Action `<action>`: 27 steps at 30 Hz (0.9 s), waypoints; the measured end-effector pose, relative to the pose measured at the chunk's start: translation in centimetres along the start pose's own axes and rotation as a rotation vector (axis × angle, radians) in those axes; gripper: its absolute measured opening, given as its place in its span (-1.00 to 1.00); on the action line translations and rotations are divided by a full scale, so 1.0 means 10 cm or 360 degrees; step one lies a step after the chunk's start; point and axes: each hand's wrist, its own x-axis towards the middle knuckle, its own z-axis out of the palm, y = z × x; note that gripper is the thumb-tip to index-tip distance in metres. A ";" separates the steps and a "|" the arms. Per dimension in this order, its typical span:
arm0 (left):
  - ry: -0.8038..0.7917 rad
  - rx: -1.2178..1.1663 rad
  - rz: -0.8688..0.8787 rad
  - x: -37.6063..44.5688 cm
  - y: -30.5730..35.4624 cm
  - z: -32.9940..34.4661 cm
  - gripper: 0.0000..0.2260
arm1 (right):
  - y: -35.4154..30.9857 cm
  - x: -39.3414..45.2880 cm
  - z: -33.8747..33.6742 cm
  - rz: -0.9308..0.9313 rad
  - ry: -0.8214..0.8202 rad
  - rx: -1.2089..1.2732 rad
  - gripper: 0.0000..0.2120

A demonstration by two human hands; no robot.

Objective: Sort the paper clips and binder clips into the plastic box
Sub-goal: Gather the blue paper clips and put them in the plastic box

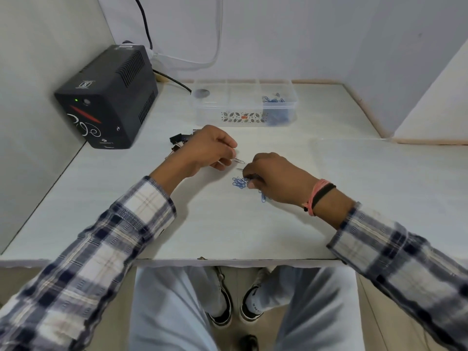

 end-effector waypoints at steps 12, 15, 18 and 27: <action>-0.0274 0.1246 0.0044 -0.37 0.17 0.42 -0.18 | 0.45 0.00 -0.22 0.0693 0.0452 0.1414 -0.95; -0.0289 0.1232 0.0092 -0.34 0.14 0.64 -0.11 | 0.54 0.02 -0.27 0.0913 0.0531 0.1858 -0.95; -0.0238 0.1158 0.0179 -0.23 0.13 0.73 -0.28 | 0.56 0.01 -0.31 0.1085 0.0613 0.2293 -0.96; 0.0020 0.0912 0.0464 -0.04 0.01 0.64 -0.69 | 0.68 -0.04 -0.30 0.1238 0.0600 0.2812 -0.91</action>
